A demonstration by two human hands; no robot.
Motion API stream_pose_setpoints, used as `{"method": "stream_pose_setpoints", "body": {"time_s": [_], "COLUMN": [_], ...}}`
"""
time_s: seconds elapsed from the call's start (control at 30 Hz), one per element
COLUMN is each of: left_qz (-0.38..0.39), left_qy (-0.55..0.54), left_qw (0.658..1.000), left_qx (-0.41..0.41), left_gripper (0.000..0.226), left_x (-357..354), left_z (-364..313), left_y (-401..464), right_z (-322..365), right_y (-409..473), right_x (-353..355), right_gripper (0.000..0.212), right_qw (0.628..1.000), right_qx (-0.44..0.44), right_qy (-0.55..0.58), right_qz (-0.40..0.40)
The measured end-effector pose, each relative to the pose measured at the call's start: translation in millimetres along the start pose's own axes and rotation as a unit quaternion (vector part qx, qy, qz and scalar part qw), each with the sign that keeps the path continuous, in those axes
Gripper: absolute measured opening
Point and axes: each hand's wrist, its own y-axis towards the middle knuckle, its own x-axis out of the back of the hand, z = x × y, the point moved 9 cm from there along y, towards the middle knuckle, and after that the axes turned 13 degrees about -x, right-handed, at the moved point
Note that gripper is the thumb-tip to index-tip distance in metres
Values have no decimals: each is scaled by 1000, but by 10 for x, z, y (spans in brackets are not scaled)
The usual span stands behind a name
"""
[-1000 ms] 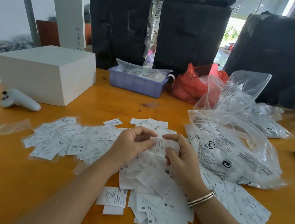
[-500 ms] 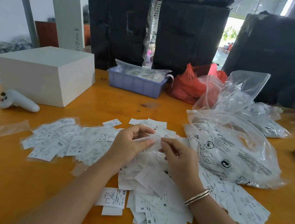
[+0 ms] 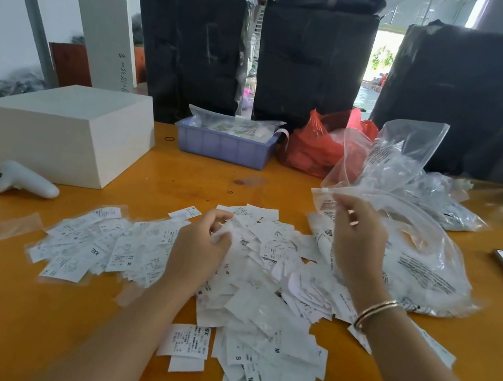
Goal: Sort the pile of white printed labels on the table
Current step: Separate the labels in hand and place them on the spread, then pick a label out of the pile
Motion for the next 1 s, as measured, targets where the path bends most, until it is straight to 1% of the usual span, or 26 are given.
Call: {"method": "stream_pose_setpoints", "body": {"time_s": [0.07, 0.1, 0.13, 0.17, 0.23, 0.27, 0.3, 0.33, 0.43, 0.5, 0.57, 0.7, 0.77, 0.87, 0.93, 1.0], "left_qz": [13, 16, 12, 6, -5, -5, -1, 4, 11, 10, 10, 15, 14, 14, 11, 6], "left_qy": [71, 105, 135, 159, 184, 187, 186, 184, 182, 178, 177, 179, 178, 179, 179, 173], "left_qw": [997, 994, 991, 987, 983, 982, 982, 983, 983, 983, 983, 982, 982, 981, 981, 982], "left_qx": [6, 4, -2, -7, -15, -19, -24, -29, -39, -42, -46, -59, -64, -68, -71, -78], "left_gripper": [31, 32, 33, 34, 34, 33, 33, 32, 30, 29, 28, 27, 27, 27, 26, 26], "left_x": [10, 20, 39, 60, 84, 78, 62, 41, -4, -10, -11, -25, -28, -29, -26, -22], "left_z": [28, 31, 26, 15, -7, -17, -26, -34, -50, -52, -60, -83, -96, -107, -115, -131], "left_y": [-7, -7, -3, 2, 14, 18, 21, 18, 3, 0, 2, 0, -3, -2, -1, 0], "right_z": [-159, -288, -440, -616, -919, -1016, -1064, -1072, -1001, -949, -931, -921, -923, -871, -786, -670], "right_y": [245, 361, 458, 526, 550, 529, 501, 486, 473, 443, 422, 420, 424, 444, 459, 465], "right_x": [67, 59, 24, -23, -81, -94, -100, -98, -29, 37, 73, 71, 89, 202, 295, 353], "right_gripper": [26, 28, 29, 29, 26, 25, 27, 28, 20, 12, 10, 14, 18, 26, 23, 22], "right_qw": [998, 992, 980, 958, 899, 874, 861, 861, 906, 924, 929, 928, 929, 945, 960, 974], "right_qx": [-32, -57, -85, -113, -149, -154, -155, -152, -163, -179, -184, -171, -169, -153, -136, -117], "right_qy": [-57, -109, -174, -248, -379, -421, -443, -444, -364, -319, -306, -314, -316, -288, -243, -185], "right_qz": [-7, 8, 39, 82, 162, 186, 197, 195, 144, 111, 100, 106, 95, 30, -20, -54]}}
